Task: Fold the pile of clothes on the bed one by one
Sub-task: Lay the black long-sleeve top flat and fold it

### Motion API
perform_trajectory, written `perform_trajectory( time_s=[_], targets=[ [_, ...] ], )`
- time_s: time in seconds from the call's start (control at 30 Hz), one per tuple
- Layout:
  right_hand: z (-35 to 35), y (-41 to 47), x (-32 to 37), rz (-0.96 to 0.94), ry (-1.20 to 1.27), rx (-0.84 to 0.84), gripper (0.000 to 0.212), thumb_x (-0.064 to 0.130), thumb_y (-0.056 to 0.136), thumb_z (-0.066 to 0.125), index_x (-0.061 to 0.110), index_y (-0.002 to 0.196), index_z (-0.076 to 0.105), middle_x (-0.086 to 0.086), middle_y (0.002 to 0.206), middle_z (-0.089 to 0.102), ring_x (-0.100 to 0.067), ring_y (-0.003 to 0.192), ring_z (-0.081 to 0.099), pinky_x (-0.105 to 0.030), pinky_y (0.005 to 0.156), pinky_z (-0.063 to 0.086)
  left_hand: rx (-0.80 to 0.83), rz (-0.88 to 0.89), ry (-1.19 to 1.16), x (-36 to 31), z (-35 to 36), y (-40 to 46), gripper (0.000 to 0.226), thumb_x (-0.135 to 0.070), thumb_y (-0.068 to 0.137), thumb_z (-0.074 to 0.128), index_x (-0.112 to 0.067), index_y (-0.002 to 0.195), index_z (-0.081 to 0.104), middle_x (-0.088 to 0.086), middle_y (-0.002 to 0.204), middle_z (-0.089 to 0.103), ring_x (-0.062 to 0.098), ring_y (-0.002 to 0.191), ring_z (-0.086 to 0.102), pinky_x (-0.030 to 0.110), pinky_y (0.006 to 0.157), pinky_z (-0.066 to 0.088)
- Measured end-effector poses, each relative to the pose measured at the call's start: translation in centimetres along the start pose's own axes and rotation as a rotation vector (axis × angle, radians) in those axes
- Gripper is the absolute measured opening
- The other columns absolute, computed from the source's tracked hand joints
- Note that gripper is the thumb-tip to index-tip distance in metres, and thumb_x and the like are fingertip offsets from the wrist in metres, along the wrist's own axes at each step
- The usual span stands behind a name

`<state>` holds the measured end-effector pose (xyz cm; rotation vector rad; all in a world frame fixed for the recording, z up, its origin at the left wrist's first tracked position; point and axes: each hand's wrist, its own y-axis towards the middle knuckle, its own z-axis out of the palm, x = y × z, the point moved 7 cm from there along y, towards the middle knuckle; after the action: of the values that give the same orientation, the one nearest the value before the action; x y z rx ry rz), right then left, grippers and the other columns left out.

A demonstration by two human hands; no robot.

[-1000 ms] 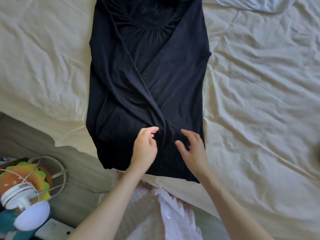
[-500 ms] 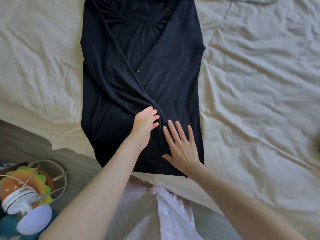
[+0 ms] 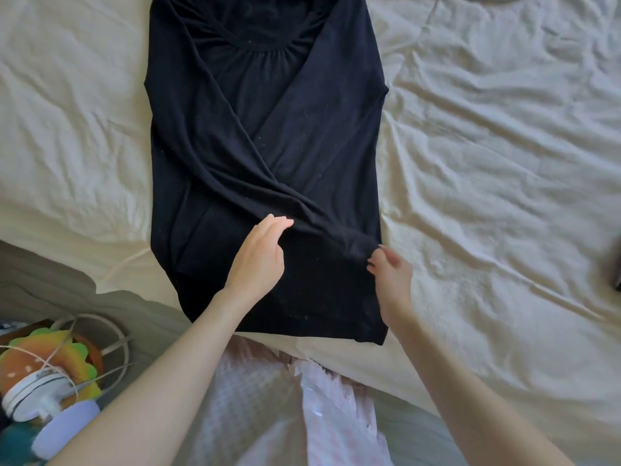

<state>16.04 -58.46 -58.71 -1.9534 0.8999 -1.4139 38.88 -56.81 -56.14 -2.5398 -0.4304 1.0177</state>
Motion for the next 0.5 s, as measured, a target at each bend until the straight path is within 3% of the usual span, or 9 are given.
perform_trajectory(
  time_s=[0.07,0.1,0.23,0.3,0.4,0.5],
  targets=[
    [-0.2,0.5,-0.7,0.276,0.342,0.026,0.019,0.013,0.093,0.045,0.005,0.086,0.061,-0.01,0.081,0.069,-0.022,0.073,0.071,-0.031,0.065,0.054,0.121,0.025,0.225,0.5,1.2,-0.2,0.057,0.004,0.092,0.036,-0.015,0.146,0.03,0.001,0.154,0.025,0.017,0.145,0.012,0.035,0.119,0.01],
    [-0.2,0.7,-0.9,0.35,0.384,0.049,0.019,0.015,0.095,0.045,0.007,0.088,0.06,-0.009,0.088,0.071,-0.019,0.074,0.072,-0.028,0.065,0.052,0.144,0.025,0.307,0.6,1.6,-0.2,0.059,0.002,0.093,0.038,-0.016,0.148,0.026,0.002,0.156,0.02,0.019,0.146,0.009,0.04,0.119,0.009],
    [0.2,1.6,-0.9,0.326,0.209,0.123,0.038,0.038,0.097,0.05,0.006,0.117,0.057,-0.011,0.113,0.066,-0.02,0.09,0.069,-0.029,0.072,0.054,-0.038,0.086,0.428,-0.5,0.4,0.1,0.061,0.006,0.085,0.051,-0.013,0.142,0.038,0.015,0.144,0.036,0.028,0.137,0.029,0.044,0.115,0.021],
    [0.4,1.9,-0.6,0.344,0.234,0.093,0.051,0.037,0.093,0.058,0.004,0.13,0.048,-0.011,0.118,0.061,-0.022,0.093,0.067,-0.03,0.075,0.055,-0.085,0.114,0.491,-0.9,0.2,0.8,0.059,0.005,0.084,0.054,-0.013,0.14,0.043,0.017,0.142,0.038,0.031,0.133,0.032,0.046,0.112,0.025],
    [1.0,2.1,-0.4,0.383,0.259,0.085,0.051,0.019,0.091,0.062,0.002,0.135,0.043,-0.01,0.109,0.057,-0.021,0.091,0.064,-0.028,0.071,0.053,-0.019,0.119,0.585,-0.8,0.6,2.2,0.05,-0.006,0.09,0.054,-0.018,0.137,0.045,0.01,0.142,0.039,0.027,0.136,0.028,0.047,0.115,0.015],
    [1.3,1.8,-0.5,0.346,0.138,0.087,0.049,0.008,0.09,0.061,-0.002,0.134,0.042,-0.005,0.084,0.054,-0.014,0.076,0.059,-0.028,0.071,0.054,0.019,0.126,0.626,-0.2,0.5,2.9,0.036,-0.01,0.091,0.053,-0.018,0.126,0.052,0.004,0.12,0.048,0.02,0.122,0.04,0.046,0.115,0.009]
  ],
)
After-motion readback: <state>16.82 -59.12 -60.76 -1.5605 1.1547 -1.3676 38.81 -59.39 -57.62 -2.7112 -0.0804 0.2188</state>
